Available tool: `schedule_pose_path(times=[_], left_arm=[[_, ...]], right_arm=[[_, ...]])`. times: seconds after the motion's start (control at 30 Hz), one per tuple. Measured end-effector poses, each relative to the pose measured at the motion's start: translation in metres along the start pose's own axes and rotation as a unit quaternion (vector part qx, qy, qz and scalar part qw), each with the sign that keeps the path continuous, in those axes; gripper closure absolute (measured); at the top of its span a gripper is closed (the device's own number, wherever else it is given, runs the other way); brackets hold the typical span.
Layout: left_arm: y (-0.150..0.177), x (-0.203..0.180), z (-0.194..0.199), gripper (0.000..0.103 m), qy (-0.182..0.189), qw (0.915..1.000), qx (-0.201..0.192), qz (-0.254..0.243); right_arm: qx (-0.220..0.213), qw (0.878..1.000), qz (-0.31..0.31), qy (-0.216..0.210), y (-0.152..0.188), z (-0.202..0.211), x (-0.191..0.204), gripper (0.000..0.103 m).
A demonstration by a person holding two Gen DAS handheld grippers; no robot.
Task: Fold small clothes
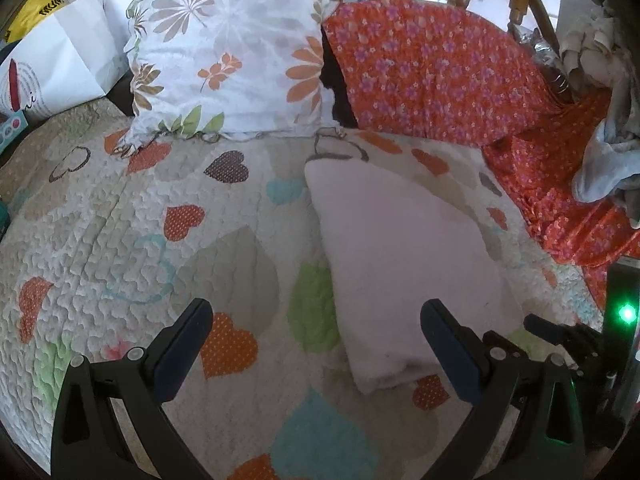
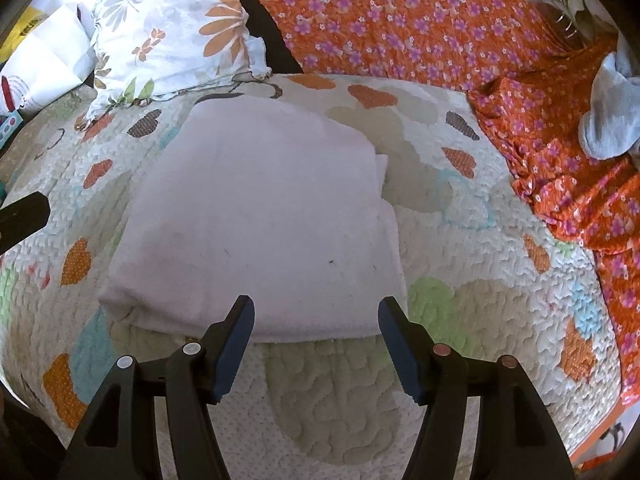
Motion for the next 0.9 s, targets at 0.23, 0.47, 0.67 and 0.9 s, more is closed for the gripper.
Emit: schedule_pose_path(times=[0.23, 0.47, 0.67, 0.9], left_arm=[[0.006, 0.002, -0.007, 0.000, -0.004, 0.9998, 0.019, 0.001], [0.009, -0.002, -0.008, 0.000, -0.002, 0.9997, 0.024, -0.009], [0.010, 0.000, -0.009, 0.000, -0.002, 0.9995, 0.030, -0.008], [0.014, 0.001, -0.013, 0.000, -0.002, 0.9991, 0.040, -0.008]], right_arm=[[0.006, 1.000, -0.002, 0.001, 0.003, -0.004, 0.000, 0.033], [0.003, 1.000, 0.009, 0.002, 0.005, -0.004, 0.008, 0.033], [0.003, 1.000, 0.013, 0.001, 0.006, -0.005, 0.011, 0.032], [0.004, 1.000, 0.012, 0.002, 0.006, -0.005, 0.011, 0.032]])
Point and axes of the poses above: each gripper's, at about its wrist camera, not at the fingertips, and z roughly against the way its jaws point, x to its left, y to its underside, the point moved 8 cm from there along -z, roughly the way its jaws point, and after that the axes turned 6 degrees about -x, right-handed, at the moved point
